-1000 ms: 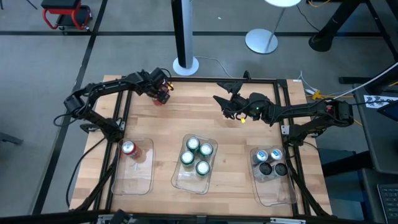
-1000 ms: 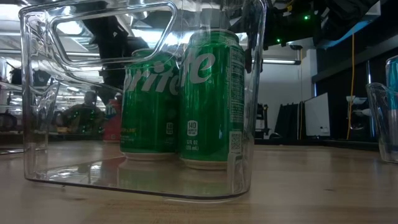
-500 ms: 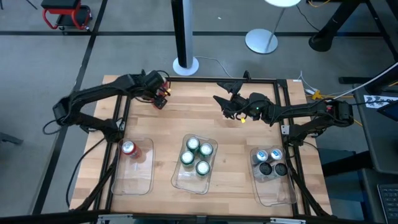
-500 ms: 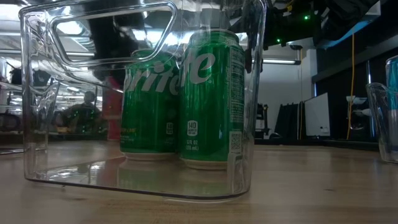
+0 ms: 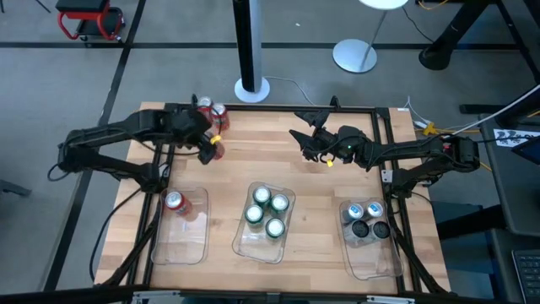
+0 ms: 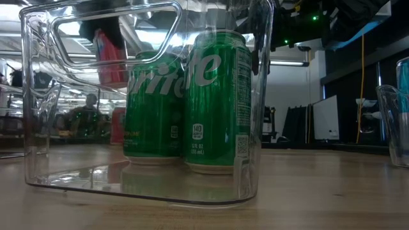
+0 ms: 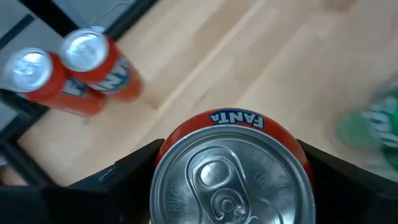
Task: Sort soda cans
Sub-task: Put the orange soda can into the left transparent bin
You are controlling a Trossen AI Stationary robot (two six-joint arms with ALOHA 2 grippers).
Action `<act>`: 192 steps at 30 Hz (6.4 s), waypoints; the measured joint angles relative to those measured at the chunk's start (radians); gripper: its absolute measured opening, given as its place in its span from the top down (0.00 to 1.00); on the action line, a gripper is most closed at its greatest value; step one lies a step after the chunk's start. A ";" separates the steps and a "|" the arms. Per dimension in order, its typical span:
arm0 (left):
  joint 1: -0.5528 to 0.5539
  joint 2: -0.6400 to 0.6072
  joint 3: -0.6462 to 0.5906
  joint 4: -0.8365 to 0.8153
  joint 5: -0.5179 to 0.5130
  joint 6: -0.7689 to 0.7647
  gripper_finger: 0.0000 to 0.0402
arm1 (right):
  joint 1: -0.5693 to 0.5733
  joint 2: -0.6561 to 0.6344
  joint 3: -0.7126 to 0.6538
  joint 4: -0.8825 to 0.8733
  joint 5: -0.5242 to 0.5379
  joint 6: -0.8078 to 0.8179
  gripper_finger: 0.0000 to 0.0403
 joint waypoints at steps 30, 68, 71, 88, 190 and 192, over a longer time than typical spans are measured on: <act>-0.771 -0.019 0.000 -0.067 0.095 -0.765 0.23 | 0.000 0.000 0.000 -0.016 0.000 0.000 0.01; -1.329 0.421 0.000 -0.234 0.048 -1.320 0.23 | 0.000 0.000 0.000 0.005 0.000 -0.001 0.01; -1.347 0.421 0.000 -0.233 0.048 -1.314 0.23 | 0.000 0.000 0.000 0.005 0.000 -0.001 0.01; -1.369 0.418 -0.125 -0.085 0.053 -1.298 0.23 | 0.000 0.000 0.000 0.006 0.000 -0.001 0.01; 0.308 0.188 -0.033 0.359 -0.242 0.886 0.06 | 0.000 0.000 0.000 0.006 0.000 -0.030 0.01; 0.332 0.218 -0.033 0.356 -0.222 0.897 0.06 | 0.000 0.000 0.000 0.006 0.000 -0.030 0.01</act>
